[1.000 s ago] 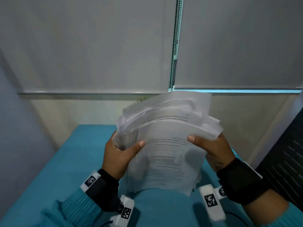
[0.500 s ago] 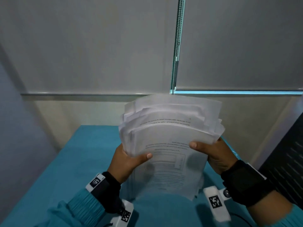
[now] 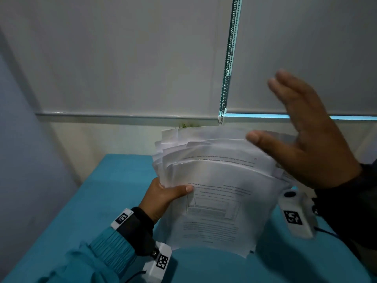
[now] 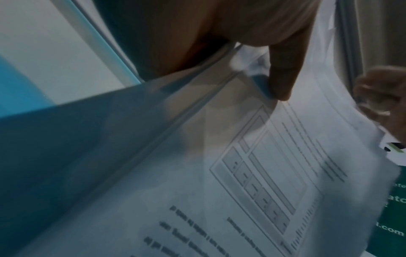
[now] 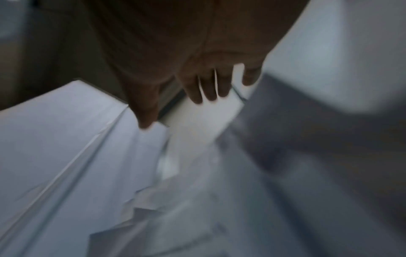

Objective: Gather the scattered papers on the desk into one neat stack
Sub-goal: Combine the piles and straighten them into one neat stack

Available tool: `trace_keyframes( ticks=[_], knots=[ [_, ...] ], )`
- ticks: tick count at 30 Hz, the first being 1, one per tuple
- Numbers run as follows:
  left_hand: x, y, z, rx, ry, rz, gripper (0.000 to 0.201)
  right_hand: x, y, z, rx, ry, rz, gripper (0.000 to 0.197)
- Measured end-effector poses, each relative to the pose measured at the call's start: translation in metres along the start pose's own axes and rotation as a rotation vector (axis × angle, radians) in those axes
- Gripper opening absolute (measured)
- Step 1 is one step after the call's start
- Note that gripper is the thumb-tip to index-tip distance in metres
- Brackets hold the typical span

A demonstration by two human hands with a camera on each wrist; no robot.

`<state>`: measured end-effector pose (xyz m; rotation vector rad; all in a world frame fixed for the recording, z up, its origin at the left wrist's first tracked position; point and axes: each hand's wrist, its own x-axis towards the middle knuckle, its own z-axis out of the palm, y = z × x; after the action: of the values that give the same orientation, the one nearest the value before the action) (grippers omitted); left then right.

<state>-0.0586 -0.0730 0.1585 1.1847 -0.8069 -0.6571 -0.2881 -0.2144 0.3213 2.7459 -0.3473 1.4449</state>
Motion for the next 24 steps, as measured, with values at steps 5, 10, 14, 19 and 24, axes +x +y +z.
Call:
trace_keyframes(
  ticks=[5, 10, 14, 19, 24],
  knots=[
    [-0.003, 0.003, 0.001, -0.009, -0.047, 0.023, 0.055, 0.012, -0.034, 0.02, -0.413, -0.497, -0.119, 0.098],
    [-0.006, 0.01, 0.001, -0.01, -0.096, 0.028, 0.048, 0.011, -0.04, 0.036, -0.515, -0.614, -0.08, 0.107],
    [-0.006, 0.009, 0.0, -0.019, -0.111, 0.05, 0.05, 0.013, -0.054, 0.043, -0.428, -0.647, -0.137, 0.108],
    [-0.006, 0.009, 0.002, -0.034, -0.129, 0.077, 0.046, 0.016, -0.069, 0.063, -0.35, -0.644, -0.202, 0.104],
    [-0.005, 0.008, 0.001, -0.007, -0.082, 0.032, 0.037, 0.014, -0.067, 0.072, -0.257, -0.683, -0.235, 0.101]
  ],
)
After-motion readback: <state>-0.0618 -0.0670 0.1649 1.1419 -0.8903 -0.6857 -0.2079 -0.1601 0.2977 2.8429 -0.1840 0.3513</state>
